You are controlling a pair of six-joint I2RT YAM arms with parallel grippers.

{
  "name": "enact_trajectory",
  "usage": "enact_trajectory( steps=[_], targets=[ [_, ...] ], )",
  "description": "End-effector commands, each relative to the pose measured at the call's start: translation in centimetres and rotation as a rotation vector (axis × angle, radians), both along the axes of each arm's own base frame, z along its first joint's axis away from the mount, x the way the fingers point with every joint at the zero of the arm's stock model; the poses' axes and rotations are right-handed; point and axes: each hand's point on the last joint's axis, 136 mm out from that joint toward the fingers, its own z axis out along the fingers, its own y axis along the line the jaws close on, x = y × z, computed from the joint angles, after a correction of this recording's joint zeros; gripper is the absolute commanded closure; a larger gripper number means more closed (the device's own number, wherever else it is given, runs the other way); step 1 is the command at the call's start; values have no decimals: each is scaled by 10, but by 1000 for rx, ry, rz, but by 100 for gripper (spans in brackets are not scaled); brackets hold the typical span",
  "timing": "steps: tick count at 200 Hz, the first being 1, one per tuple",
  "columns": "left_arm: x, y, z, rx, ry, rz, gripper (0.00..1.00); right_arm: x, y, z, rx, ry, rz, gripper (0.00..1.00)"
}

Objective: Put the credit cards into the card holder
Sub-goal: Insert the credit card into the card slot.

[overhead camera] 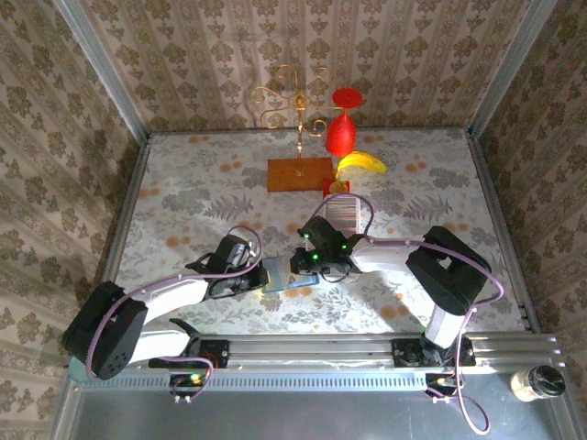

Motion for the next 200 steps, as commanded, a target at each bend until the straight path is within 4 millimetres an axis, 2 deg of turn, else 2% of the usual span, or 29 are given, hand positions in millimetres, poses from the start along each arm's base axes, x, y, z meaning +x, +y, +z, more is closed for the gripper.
enact_trajectory(
  steps=[1,75,123,170,200],
  targets=[
    [-14,21,-19,108,53,8,100,-2,-15,-24,-69,39,-53,100],
    [-15,22,-20,108,53,11,100,-8,-18,-32,-64,56,-82,100],
    [-14,21,-20,106,53,11,100,-12,-9,-33,-44,86,-96,100],
    [-15,21,-19,105,50,8,100,-10,-22,-34,-63,66,-155,100],
    [-15,22,-19,104,47,12,100,-15,-13,-36,-28,88,-141,100]
  ],
)
